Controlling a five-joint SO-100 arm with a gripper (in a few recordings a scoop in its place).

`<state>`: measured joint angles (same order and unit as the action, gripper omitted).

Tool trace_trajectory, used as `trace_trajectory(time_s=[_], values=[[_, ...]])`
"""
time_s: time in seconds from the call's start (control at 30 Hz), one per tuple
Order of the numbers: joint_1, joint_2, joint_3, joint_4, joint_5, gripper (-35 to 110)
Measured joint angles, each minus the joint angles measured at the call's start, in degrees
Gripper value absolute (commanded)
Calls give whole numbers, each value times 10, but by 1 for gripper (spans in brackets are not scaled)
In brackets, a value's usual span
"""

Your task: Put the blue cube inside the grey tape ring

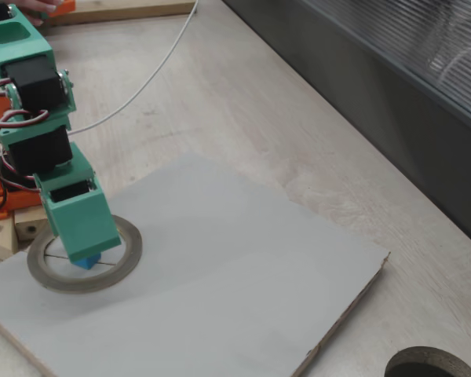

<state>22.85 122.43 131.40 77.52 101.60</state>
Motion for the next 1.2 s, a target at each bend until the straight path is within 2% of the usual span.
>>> trace_trajectory(time_s=[0.17, 0.6, 0.87, 1.0, 1.2], values=[[8, 0, -15, 23, 1, 83], [5, -27, -294, 316, 1, 83], [5, -83, -312, 348, 3, 80], [5, -83, -312, 349, 3, 63], [5, -83, -312, 348, 3, 19]])
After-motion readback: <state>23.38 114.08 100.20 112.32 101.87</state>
